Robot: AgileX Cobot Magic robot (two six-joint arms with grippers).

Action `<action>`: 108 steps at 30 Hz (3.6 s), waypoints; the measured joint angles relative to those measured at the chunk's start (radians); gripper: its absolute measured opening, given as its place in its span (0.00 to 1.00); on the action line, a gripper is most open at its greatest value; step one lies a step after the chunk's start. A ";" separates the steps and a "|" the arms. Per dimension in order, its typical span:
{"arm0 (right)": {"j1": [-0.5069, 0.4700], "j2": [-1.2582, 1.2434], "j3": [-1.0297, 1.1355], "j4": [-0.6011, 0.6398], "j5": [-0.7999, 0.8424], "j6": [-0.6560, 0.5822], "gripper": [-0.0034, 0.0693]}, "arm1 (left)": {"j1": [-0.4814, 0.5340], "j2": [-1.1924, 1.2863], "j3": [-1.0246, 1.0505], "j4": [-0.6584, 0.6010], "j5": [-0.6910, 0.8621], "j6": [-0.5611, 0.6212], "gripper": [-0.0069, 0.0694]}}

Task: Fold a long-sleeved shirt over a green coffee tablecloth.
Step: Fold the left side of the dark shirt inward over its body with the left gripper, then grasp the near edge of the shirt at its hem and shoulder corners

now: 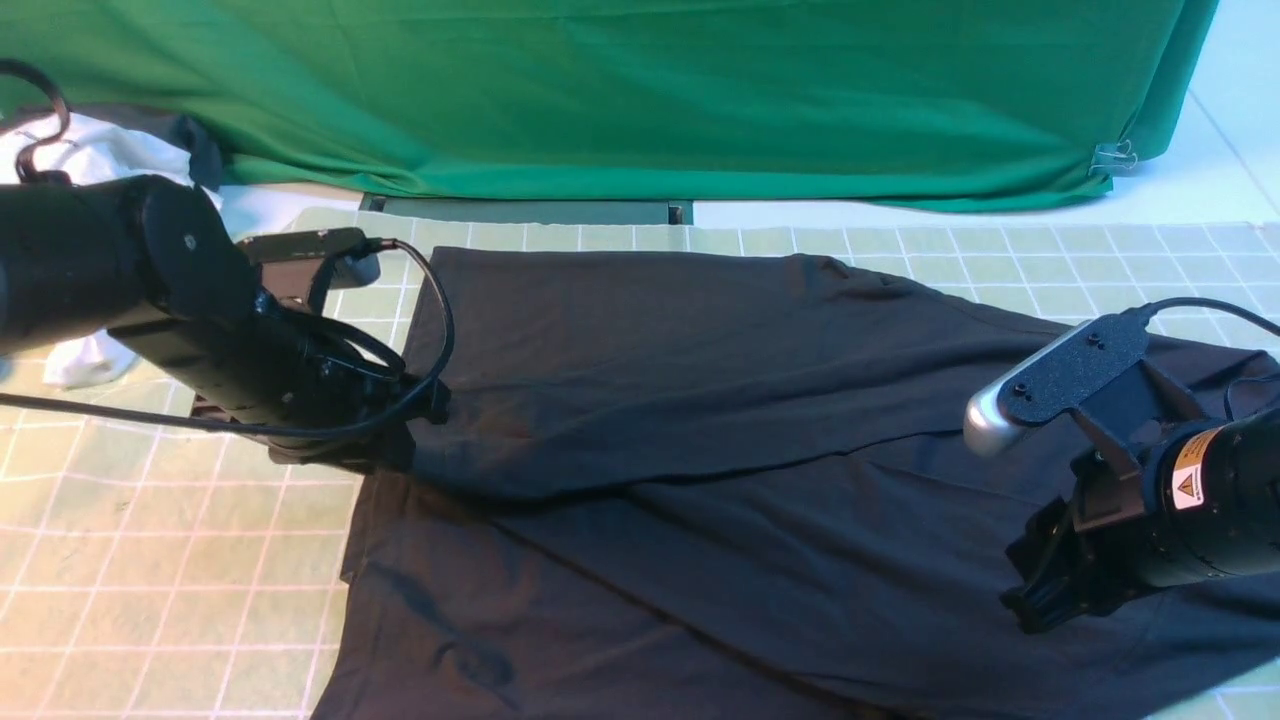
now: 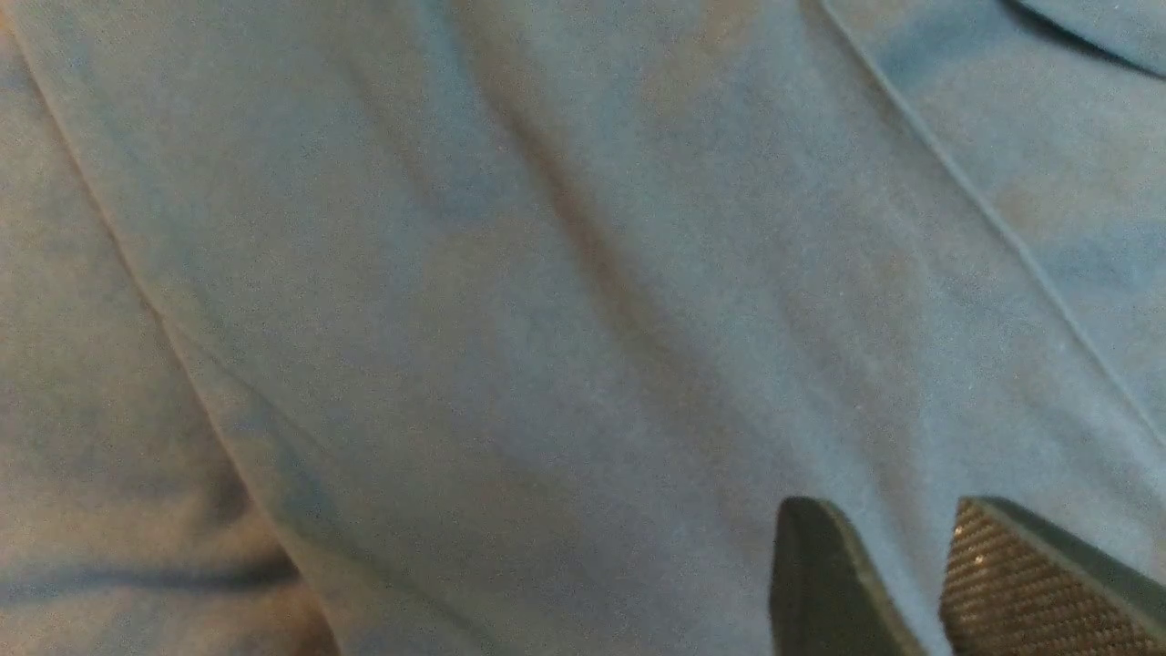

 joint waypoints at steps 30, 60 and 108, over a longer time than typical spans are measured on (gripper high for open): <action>0.000 0.000 0.000 0.029 0.009 0.000 0.38 | -0.455 -0.306 0.393 0.381 0.237 0.302 0.42; 0.000 0.000 0.000 0.031 0.011 0.000 0.38 | -0.455 -0.416 0.402 0.298 0.166 0.319 0.04; -0.617 0.351 -0.139 -0.226 0.063 0.258 0.75 | -0.455 -0.436 0.342 0.310 0.127 -0.126 0.14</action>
